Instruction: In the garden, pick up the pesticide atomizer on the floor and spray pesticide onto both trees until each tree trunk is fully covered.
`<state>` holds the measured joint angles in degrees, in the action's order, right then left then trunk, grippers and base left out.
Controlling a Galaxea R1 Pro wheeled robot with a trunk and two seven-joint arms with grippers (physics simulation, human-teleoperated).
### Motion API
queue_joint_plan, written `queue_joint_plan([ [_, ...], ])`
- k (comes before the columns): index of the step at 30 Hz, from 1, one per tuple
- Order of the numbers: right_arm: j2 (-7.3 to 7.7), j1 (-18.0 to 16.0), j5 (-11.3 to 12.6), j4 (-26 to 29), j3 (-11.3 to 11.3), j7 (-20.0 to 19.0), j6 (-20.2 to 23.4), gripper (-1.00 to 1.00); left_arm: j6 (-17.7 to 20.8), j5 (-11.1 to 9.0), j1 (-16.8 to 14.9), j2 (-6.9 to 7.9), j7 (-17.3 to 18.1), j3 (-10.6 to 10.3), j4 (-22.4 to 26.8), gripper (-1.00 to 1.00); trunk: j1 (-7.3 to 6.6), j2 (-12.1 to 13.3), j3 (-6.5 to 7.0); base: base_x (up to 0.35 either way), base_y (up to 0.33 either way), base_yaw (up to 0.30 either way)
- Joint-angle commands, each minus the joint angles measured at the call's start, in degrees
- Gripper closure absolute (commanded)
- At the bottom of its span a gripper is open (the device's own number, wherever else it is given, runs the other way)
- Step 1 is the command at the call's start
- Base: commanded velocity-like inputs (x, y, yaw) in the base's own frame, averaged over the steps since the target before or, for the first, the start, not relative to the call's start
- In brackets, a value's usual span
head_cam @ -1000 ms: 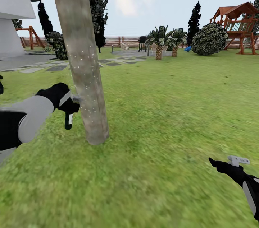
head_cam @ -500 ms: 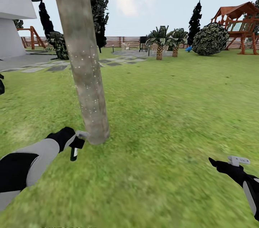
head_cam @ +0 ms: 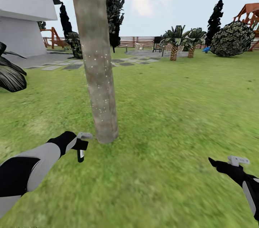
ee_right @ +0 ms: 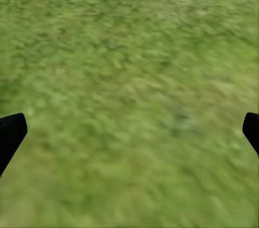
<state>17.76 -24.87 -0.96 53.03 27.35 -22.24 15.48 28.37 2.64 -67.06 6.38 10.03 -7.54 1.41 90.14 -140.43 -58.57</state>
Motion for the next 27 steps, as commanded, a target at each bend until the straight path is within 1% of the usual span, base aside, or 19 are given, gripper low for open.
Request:
queue_joint_plan([
  [1,0.00,0.00,0.00,0.01,0.03,0.00,0.00,-1.00,0.01,0.00,0.00,-0.02,-0.01,-0.02,0.00,1.00,0.00,0.00,0.00,0.072,-0.316,0.129],
  [6,0.00,0.00,0.07,-0.02,0.07,0.00,0.01,-1.00,0.02,-0.09,0.00,-0.11,-0.01,-0.02,0.00,1.00,0.00,0.00,0.00,0.015,-0.336,0.026],
  [8,0.01,0.00,0.06,-0.02,0.07,0.00,0.01,-1.00,0.02,-0.09,0.00,-0.46,-0.01,-0.02,0.00,1.00,0.00,0.00,0.00,0.001,-0.340,0.040],
  [14,0.01,0.00,0.03,0.01,0.08,0.00,0.03,-1.00,0.02,-0.10,0.00,-0.88,-0.02,-0.02,0.00,1.00,0.00,0.00,0.00,0.000,-0.329,0.219],
  [16,0.02,0.01,0.04,0.01,0.08,0.00,0.00,-1.00,0.02,-0.07,0.00,-0.98,-0.02,-0.04,0.00,1.00,0.00,0.00,0.00,0.000,-0.136,0.252],
  [19,0.00,0.02,0.02,-0.02,0.08,0.00,0.00,-1.00,-0.04,-0.07,0.01,-1.55,-0.02,-0.02,0.00,1.00,0.00,0.00,0.00,0.000,-0.039,0.254],
  [23,0.00,0.01,0.03,-0.03,0.08,0.00,-0.01,-1.00,-0.07,-0.01,0.08,-1.70,-0.02,-0.02,0.00,1.00,0.00,0.00,0.00,0.000,-0.013,0.255],
  [27,0.00,0.01,0.05,0.02,0.08,0.00,0.01,-1.00,-0.07,-0.02,0.09,-1.78,-0.02,-0.02,0.00,1.00,0.00,0.00,0.00,0.000,-0.227,0.175],
])
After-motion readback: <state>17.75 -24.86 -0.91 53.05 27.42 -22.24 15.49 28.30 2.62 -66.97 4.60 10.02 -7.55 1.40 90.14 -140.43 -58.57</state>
